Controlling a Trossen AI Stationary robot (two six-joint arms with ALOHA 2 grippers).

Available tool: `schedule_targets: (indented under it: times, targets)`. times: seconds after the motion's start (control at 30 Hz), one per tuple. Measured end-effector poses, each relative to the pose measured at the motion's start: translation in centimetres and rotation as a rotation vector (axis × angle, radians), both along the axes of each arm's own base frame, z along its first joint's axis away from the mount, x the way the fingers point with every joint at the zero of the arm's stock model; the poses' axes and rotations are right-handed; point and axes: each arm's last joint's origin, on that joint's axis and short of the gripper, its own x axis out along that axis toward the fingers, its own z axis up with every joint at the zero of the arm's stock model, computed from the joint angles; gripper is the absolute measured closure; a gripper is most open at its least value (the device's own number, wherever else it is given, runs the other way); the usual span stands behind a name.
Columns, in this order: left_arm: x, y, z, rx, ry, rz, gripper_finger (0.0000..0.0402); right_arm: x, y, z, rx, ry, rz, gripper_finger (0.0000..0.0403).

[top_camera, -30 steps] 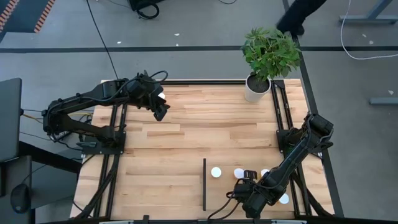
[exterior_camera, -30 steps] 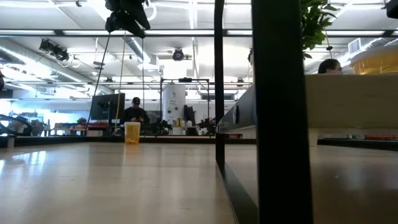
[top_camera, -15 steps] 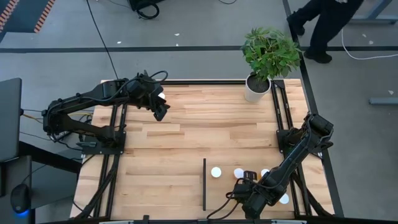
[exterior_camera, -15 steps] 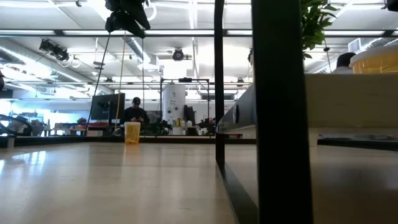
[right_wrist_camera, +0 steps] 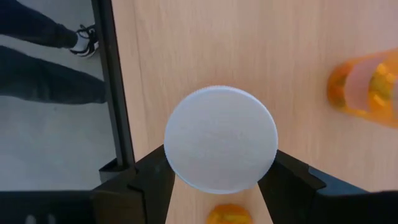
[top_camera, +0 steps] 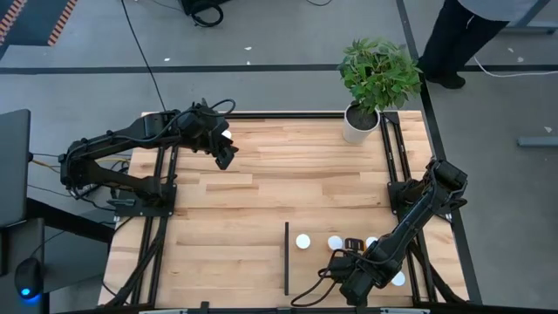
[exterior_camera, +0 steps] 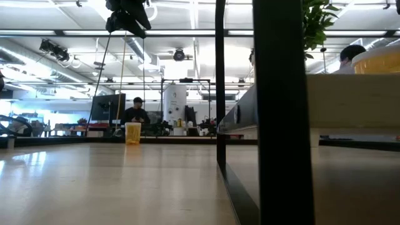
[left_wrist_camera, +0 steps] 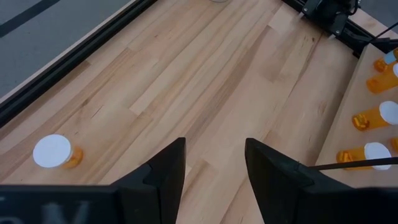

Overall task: Pick and place medicine bottles onto shelf by color
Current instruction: Put the orange pill bottle on the shelf aligned with the other orange pill bottles

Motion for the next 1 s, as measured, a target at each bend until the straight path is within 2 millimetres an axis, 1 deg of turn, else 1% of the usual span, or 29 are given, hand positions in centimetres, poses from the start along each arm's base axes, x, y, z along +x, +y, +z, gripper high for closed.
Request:
schedule_targets:
  times: [0.27,0.63,0.87,1.0]
  targets:
    - [0.0,0.0,0.0,0.001,0.000,-0.001,0.0229,0.0,0.0,0.0,0.019,0.018,-0.023,0.0184]
    - [0.0,0.0,0.0,0.007,0.000,-0.006,0.0229,0.5,-0.4,0.0,0.024,0.003,-0.094,0.0148]
    - [0.0,0.0,0.0,0.006,0.000,-0.006,0.0230,0.9,0.0,0.2,0.064,-0.035,-0.095,0.0148]
    - [0.0,0.0,0.0,0.007,0.000,-0.006,0.0228,1.0,0.0,0.2,0.054,-0.057,-0.103,0.0148]
